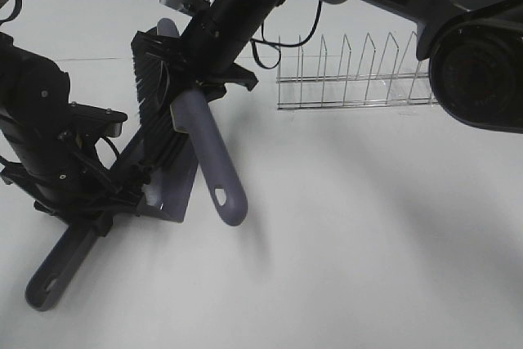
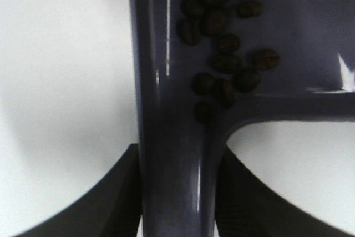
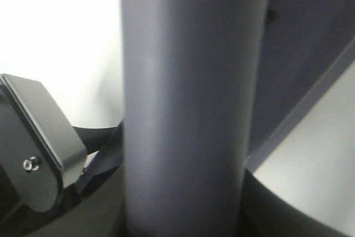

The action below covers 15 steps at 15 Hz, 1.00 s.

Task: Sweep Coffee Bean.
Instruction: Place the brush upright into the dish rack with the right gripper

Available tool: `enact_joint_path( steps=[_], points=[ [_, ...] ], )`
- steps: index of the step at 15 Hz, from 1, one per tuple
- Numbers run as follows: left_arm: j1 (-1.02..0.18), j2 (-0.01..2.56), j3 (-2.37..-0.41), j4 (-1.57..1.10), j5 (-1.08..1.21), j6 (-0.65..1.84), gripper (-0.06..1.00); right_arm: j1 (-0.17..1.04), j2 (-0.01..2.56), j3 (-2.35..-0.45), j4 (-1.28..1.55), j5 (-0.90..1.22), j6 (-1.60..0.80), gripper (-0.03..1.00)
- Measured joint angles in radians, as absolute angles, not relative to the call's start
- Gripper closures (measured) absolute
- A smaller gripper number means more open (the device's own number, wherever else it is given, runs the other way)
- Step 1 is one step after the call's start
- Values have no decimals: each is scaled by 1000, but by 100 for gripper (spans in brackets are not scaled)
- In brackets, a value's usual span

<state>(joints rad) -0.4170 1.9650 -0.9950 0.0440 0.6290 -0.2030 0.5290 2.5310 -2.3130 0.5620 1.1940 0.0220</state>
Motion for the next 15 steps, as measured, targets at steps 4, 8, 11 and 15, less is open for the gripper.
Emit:
enact_joint_path(
  steps=[4, 8, 11, 15],
  points=[
    [-417, 1965, -995, 44, 629, -203, 61, 529, 2531, -2436, 181, 1220, 126, 68],
    [-417, 1965, -995, 44, 629, -203, 61, 528, 2531, -2437, 0, 1225, 144, 68],
    [-417, 1965, -995, 44, 629, -203, 61, 528, 2531, -2437, -20, 1225, 144, 68],
    [-417, 1965, -995, 44, 631, -203, 61, 528, 2512, -2425, 29, 1227, 142, 68]
  ],
)
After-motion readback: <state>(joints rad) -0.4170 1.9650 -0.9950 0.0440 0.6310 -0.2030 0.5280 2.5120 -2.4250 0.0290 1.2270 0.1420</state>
